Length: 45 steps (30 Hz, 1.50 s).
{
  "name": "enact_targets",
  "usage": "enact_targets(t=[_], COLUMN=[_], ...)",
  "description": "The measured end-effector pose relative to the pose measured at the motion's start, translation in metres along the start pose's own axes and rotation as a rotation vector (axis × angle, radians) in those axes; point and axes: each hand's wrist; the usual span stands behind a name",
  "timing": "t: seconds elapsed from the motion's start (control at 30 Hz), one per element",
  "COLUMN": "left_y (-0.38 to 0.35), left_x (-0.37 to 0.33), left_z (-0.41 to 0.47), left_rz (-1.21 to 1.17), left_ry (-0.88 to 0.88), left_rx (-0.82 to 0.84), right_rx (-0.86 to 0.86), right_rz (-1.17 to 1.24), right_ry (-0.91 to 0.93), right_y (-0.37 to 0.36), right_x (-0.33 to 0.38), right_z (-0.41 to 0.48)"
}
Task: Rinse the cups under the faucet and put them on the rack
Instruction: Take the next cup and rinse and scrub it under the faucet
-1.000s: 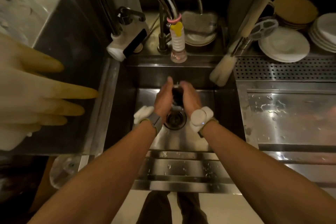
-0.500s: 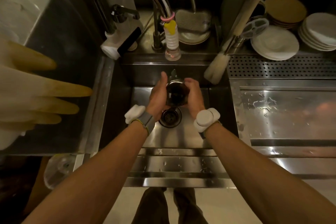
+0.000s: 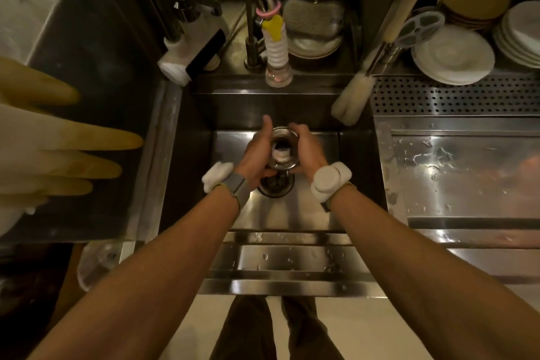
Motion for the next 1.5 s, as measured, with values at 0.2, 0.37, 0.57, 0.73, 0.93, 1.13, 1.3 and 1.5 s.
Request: enact_targets(t=[0.2, 0.37, 0.57, 0.73, 0.93, 1.13, 1.3, 1.5], left_y=[-0.006, -0.007, -0.002, -0.014, -0.007, 0.001, 0.004, 0.021], left_x=[0.006, 0.004, 0.008, 0.009, 0.011, -0.005, 0.000, 0.008], left_z=[0.004, -0.001, 0.008, -0.007, -0.008, -0.040, -0.055, -0.059], left_rz=[-0.005, -0.049, 0.123, 0.096, 0.232, 0.283, 0.268, 0.547], left_ry=[-0.091, -0.185, -0.028, -0.146, 0.117, 0.156, 0.113, 0.121], left_rx=[-0.055, -0.128, -0.073, -0.175, -0.132, -0.074, -0.035, -0.107], right_rx=[0.036, 0.018, 0.057, 0.027, 0.198, 0.227, 0.294, 0.291], right_rz=[-0.066, -0.012, -0.127, -0.174, -0.437, -0.691, -0.869, -0.887], right_ry=[0.152, 0.283, 0.054, 0.274, 0.044, 0.272, 0.391, 0.404], right_y=[-0.006, -0.003, 0.004, -0.003, 0.014, 0.019, 0.020, 0.025], right_x=[-0.005, -0.005, -0.005, -0.019, -0.018, 0.000, 0.002, 0.006], right_z=[0.001, -0.013, -0.004, -0.009, -0.005, -0.017, -0.024, -0.029])
Point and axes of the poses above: each hand's wrist, its own z-axis towards the middle knuckle, its own y-axis out of the back of the hand, x = y × z, and after that the axes turned 14 degrees about y, right-handed
